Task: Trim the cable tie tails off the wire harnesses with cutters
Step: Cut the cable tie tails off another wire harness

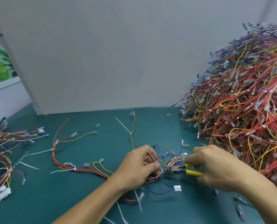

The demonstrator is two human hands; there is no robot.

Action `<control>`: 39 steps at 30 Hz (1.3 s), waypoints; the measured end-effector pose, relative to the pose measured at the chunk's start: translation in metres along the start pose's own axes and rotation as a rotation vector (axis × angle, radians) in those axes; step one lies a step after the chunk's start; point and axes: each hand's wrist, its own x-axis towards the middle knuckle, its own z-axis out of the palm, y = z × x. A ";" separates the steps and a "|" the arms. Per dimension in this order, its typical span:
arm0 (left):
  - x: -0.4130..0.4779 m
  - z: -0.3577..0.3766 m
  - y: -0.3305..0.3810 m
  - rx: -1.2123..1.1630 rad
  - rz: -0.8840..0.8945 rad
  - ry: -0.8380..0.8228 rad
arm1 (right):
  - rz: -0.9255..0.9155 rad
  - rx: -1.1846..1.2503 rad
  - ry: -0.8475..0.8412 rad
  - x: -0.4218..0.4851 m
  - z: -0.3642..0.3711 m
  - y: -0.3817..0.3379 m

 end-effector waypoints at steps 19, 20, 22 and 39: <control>0.002 0.000 0.000 0.054 0.011 -0.017 | -0.043 -0.047 0.018 -0.001 -0.001 -0.002; 0.002 0.000 0.000 0.053 0.011 -0.019 | -0.046 -0.051 0.014 0.000 -0.001 -0.002; 0.001 0.000 0.000 0.051 0.009 -0.018 | -0.049 -0.057 0.010 0.001 -0.001 -0.003; 0.003 -0.001 0.002 0.001 -0.023 -0.031 | -0.026 -0.128 -0.004 0.002 0.002 -0.005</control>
